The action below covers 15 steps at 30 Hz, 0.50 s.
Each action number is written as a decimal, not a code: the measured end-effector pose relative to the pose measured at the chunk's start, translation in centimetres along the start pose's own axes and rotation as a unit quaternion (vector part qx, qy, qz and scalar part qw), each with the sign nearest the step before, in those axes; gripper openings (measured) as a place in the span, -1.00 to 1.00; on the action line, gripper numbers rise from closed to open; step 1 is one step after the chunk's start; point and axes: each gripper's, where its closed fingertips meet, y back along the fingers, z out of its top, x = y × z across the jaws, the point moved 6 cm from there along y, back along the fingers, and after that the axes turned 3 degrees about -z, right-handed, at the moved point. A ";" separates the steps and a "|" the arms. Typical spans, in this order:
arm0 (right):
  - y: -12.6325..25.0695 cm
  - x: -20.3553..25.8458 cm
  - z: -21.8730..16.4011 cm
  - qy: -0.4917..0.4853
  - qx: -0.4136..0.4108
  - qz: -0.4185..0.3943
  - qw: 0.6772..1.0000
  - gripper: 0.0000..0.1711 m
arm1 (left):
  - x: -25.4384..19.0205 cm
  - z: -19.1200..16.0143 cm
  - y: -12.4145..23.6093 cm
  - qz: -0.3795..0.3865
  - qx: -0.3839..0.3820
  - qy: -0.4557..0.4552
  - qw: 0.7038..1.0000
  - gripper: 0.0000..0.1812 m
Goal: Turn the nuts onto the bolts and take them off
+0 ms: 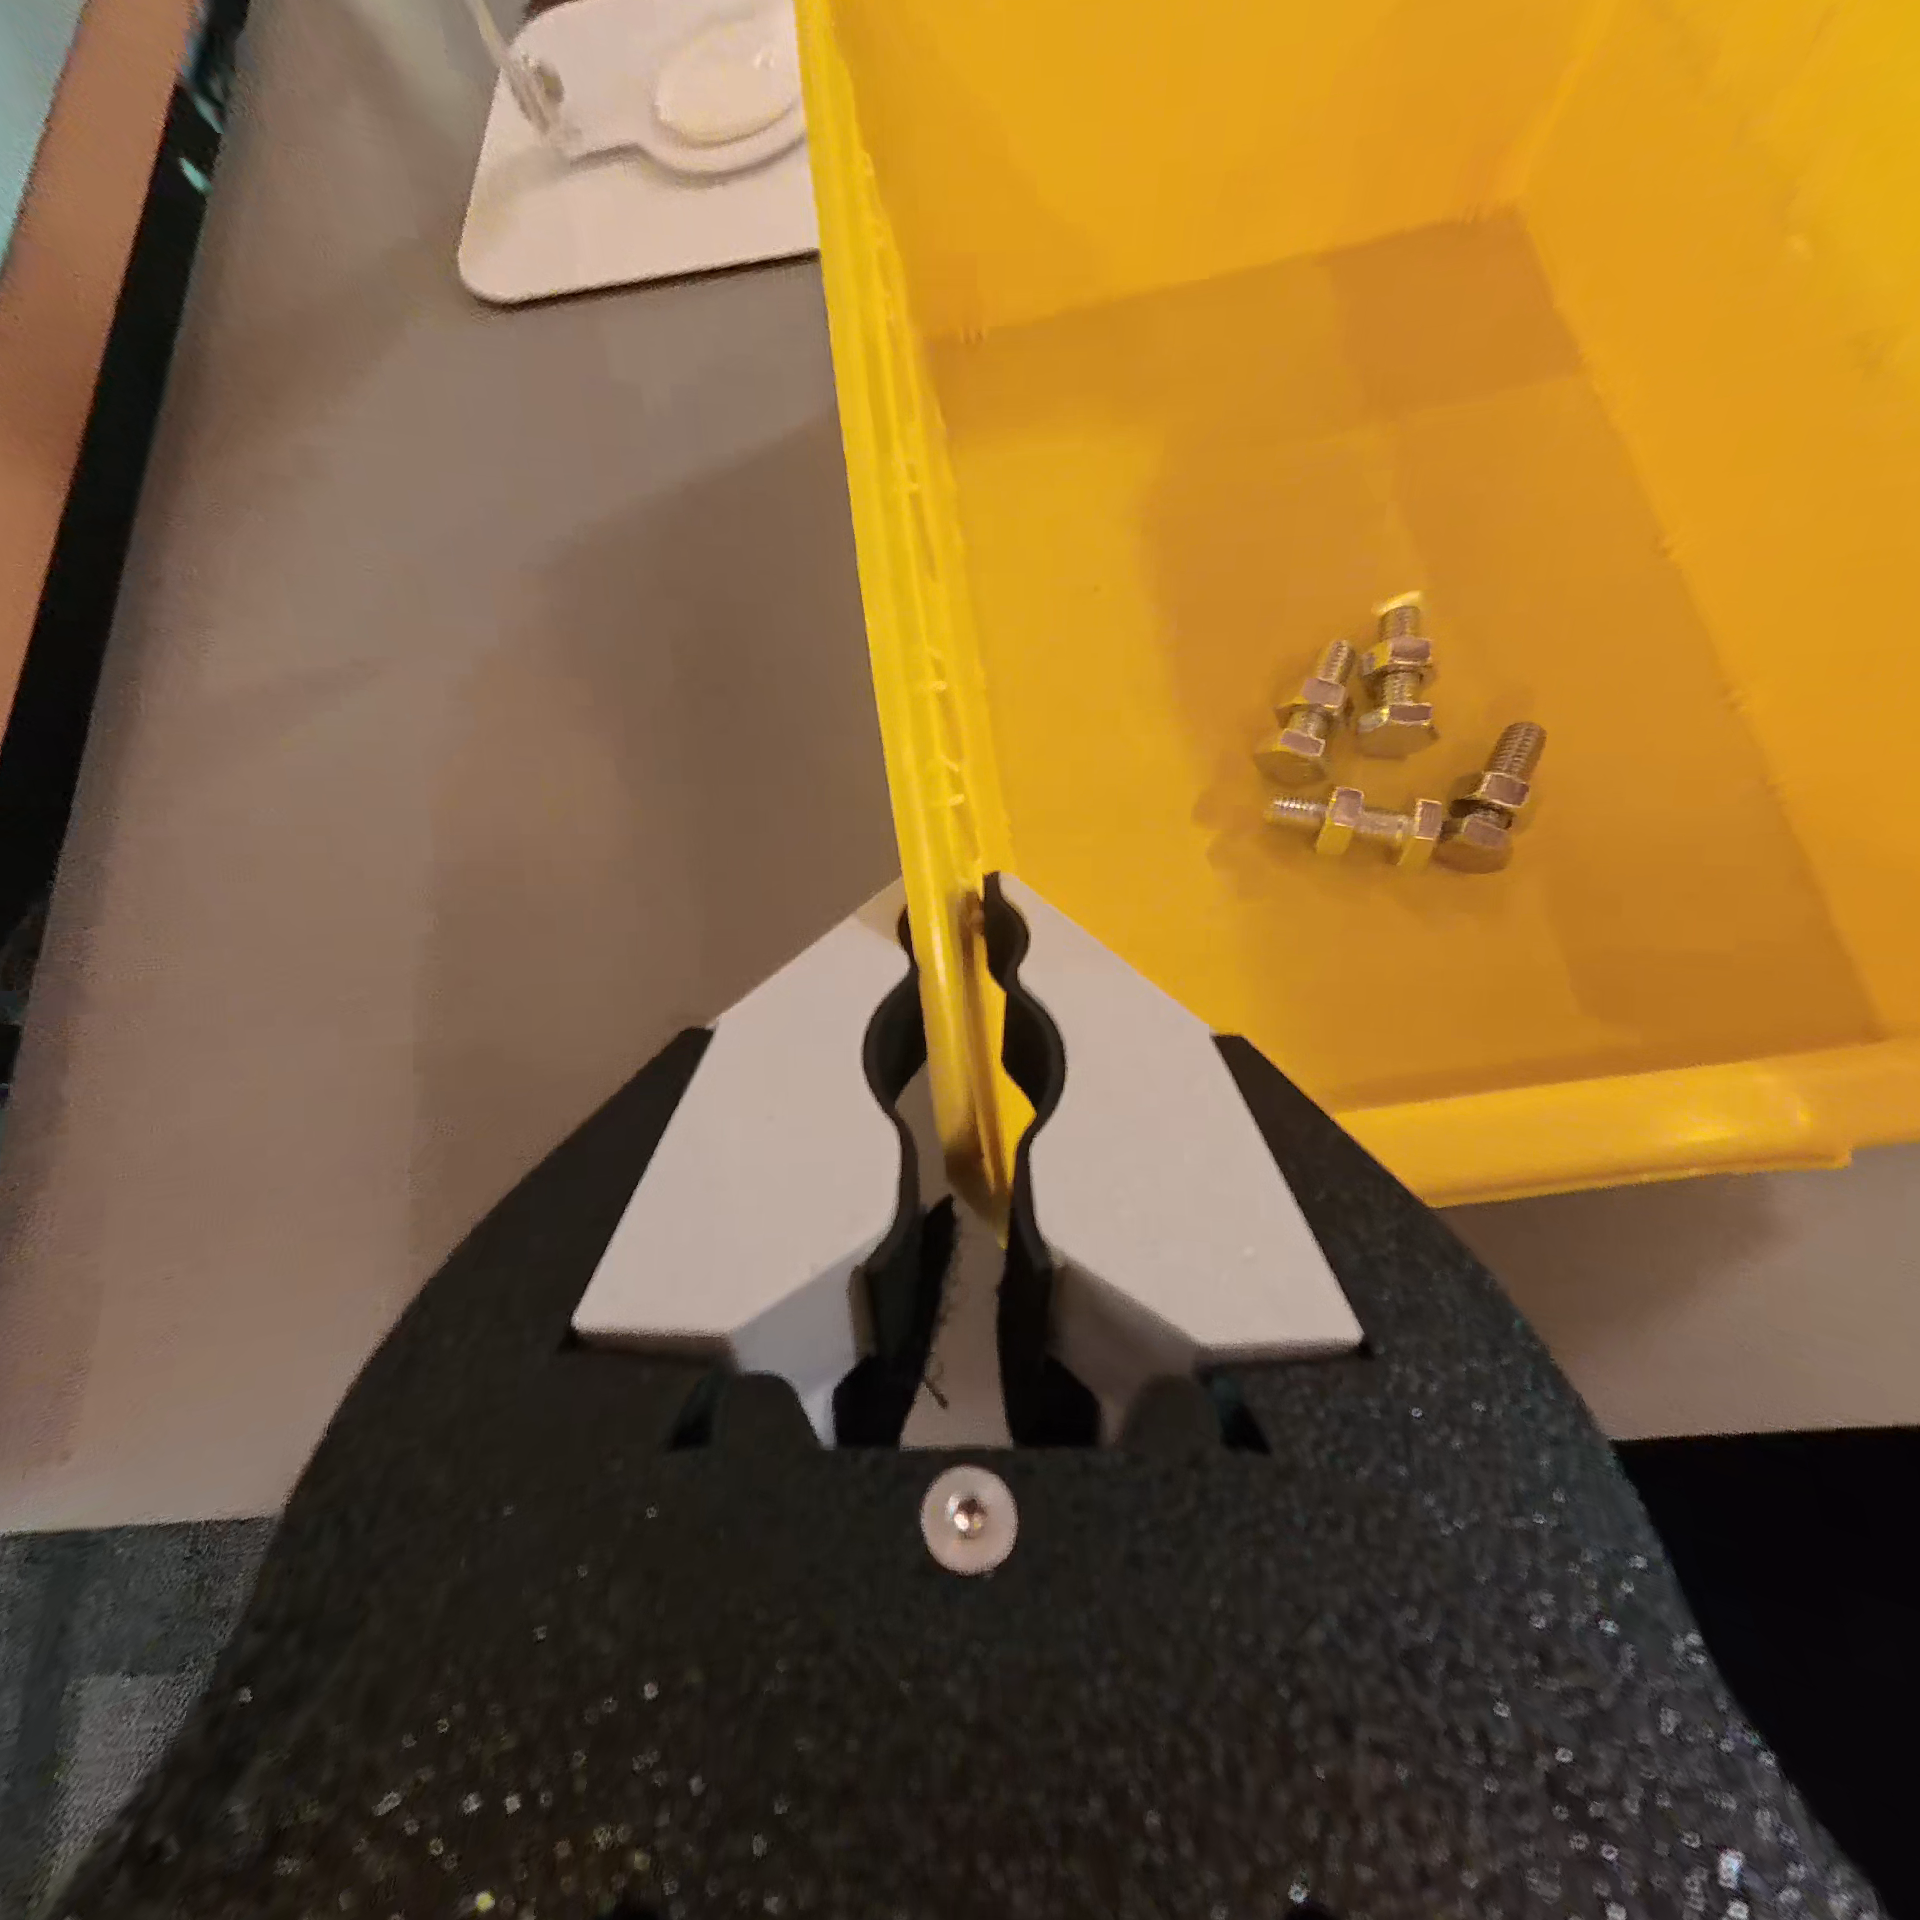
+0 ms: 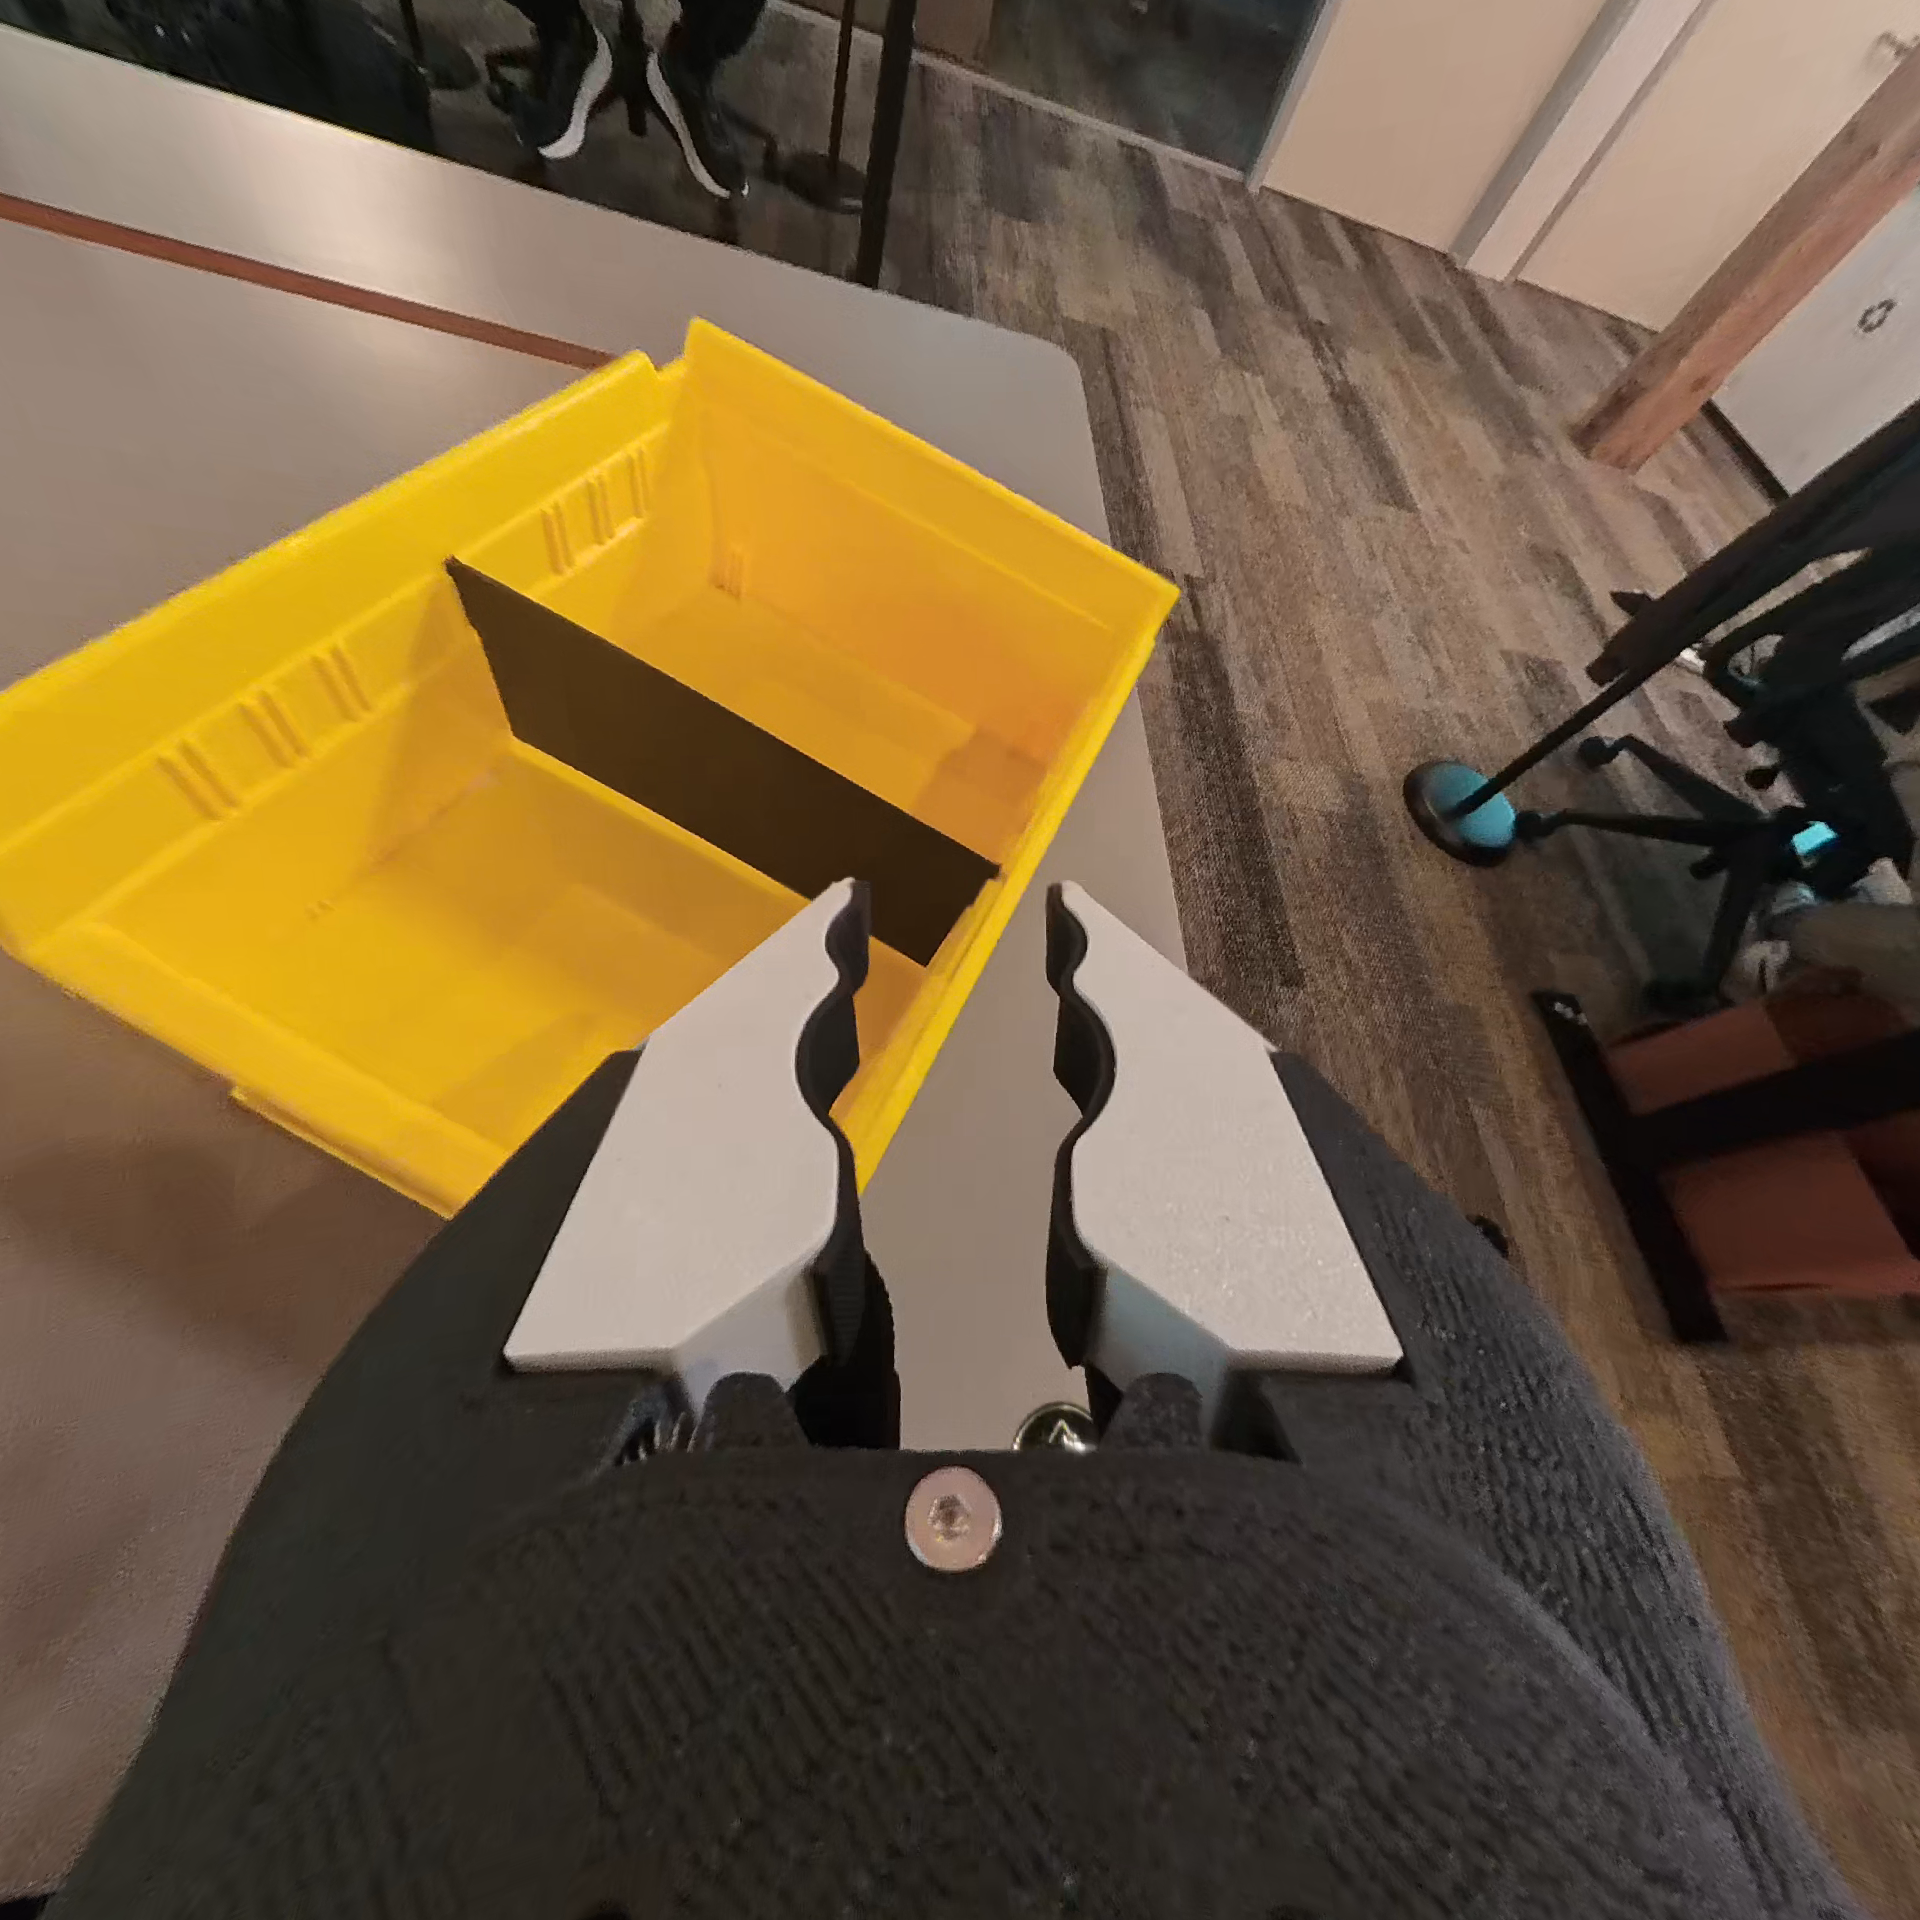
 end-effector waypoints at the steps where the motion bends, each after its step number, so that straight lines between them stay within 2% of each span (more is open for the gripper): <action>1: 0.2 0.2 0.3 0.002 -0.008 0.000 1.000 -0.62 | 1.1 -0.2 -0.1 -0.006 0.003 0.002 1.000 -0.94; 5: 0.9 1.3 1.5 0.016 -0.041 0.011 0.999 -0.64 | 4.8 -0.7 -0.1 0.000 0.010 0.015 1.000 -0.91; 7: 1.2 1.7 1.9 0.020 -0.052 0.014 0.998 -0.64 | 5.8 -0.3 0.7 0.044 -0.001 0.014 0.999 -0.55; 9: 1.6 1.9 2.3 0.023 -0.064 0.015 0.998 -0.64 | 5.4 1.2 2.7 0.095 -0.060 -0.012 0.994 -0.20; 10: 1.7 2.0 2.5 0.024 -0.070 0.015 0.997 -0.64 | 4.4 2.1 3.6 0.097 -0.094 -0.041 0.990 -0.26; 12: 2.0 2.2 2.8 0.021 -0.082 0.019 0.996 -0.65 | 1.1 3.4 4.4 0.046 -0.120 -0.107 0.986 -0.38; 14: 2.1 2.6 3.2 0.021 -0.094 0.029 0.995 -0.66 | -2.2 3.4 3.6 -0.044 -0.062 -0.154 0.985 -0.51; 15: 2.1 2.8 3.3 0.024 -0.097 0.035 0.994 -0.66 | -3.7 3.0 3.0 -0.096 -0.020 -0.170 0.981 -0.51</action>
